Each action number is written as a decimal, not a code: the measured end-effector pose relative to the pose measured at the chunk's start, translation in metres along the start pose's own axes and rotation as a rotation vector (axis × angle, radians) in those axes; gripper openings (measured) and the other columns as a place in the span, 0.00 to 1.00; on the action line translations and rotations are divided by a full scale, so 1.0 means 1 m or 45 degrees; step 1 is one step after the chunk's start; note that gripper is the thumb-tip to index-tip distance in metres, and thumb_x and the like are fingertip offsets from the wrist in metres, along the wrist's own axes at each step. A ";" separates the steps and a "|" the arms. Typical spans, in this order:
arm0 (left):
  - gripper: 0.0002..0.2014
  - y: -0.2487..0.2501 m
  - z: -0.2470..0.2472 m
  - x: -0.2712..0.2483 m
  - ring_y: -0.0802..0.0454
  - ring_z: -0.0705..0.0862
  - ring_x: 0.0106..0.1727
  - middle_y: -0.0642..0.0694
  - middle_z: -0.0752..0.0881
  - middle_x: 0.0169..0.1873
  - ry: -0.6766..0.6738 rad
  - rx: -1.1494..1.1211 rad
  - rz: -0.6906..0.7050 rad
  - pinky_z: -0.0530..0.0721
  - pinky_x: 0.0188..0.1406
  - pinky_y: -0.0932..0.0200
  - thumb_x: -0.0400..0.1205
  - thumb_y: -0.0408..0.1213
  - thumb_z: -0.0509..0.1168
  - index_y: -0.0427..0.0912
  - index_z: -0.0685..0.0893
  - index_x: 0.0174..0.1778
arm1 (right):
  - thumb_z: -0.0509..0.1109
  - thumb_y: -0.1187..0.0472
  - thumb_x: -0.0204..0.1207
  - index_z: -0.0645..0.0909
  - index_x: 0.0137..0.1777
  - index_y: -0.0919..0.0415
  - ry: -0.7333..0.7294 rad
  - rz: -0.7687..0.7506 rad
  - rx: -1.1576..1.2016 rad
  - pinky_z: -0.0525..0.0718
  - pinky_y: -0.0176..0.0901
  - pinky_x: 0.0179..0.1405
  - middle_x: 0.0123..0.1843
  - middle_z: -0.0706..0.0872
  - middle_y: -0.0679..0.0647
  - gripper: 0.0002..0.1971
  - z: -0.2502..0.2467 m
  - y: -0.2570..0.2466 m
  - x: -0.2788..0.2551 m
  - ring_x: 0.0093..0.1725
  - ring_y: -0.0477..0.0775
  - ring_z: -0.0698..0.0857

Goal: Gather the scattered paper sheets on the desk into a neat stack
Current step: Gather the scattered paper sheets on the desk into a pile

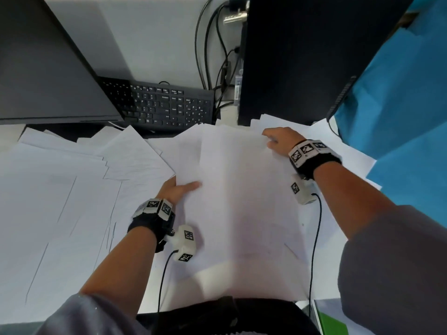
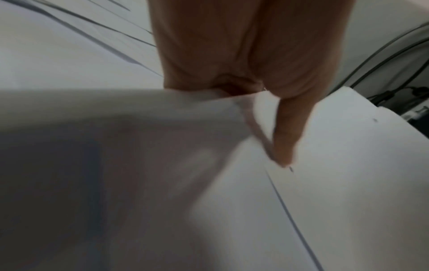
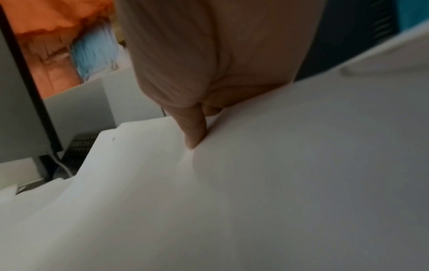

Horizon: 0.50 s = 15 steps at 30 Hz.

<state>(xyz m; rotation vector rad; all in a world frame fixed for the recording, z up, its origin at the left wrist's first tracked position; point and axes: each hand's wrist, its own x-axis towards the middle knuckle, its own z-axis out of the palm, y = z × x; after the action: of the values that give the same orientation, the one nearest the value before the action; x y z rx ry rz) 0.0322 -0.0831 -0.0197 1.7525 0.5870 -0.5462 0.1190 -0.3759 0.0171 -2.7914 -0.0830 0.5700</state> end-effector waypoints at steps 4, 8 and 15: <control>0.22 -0.003 0.000 0.014 0.46 0.81 0.54 0.44 0.84 0.46 -0.002 0.139 0.039 0.78 0.46 0.59 0.72 0.19 0.72 0.38 0.80 0.60 | 0.62 0.60 0.80 0.71 0.71 0.50 -0.005 0.037 0.015 0.78 0.49 0.58 0.68 0.80 0.58 0.19 0.021 -0.013 0.018 0.62 0.63 0.81; 0.21 -0.007 -0.003 0.025 0.43 0.83 0.54 0.40 0.86 0.46 0.023 0.076 0.025 0.79 0.37 0.62 0.72 0.18 0.71 0.31 0.81 0.60 | 0.74 0.63 0.70 0.67 0.70 0.56 -0.101 0.250 -0.020 0.81 0.50 0.54 0.64 0.81 0.61 0.29 0.030 0.001 0.020 0.59 0.64 0.83; 0.20 -0.006 -0.004 0.041 0.37 0.82 0.62 0.38 0.87 0.50 0.118 0.016 0.026 0.78 0.57 0.50 0.71 0.19 0.72 0.34 0.82 0.59 | 0.64 0.66 0.77 0.79 0.66 0.66 -0.020 0.685 0.034 0.78 0.47 0.64 0.69 0.81 0.64 0.18 0.037 0.069 -0.003 0.67 0.65 0.80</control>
<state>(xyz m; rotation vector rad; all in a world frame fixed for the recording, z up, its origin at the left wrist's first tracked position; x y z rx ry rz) 0.0597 -0.0735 -0.0490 1.8012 0.6306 -0.4571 0.1018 -0.4321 -0.0345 -2.7737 0.6839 0.7008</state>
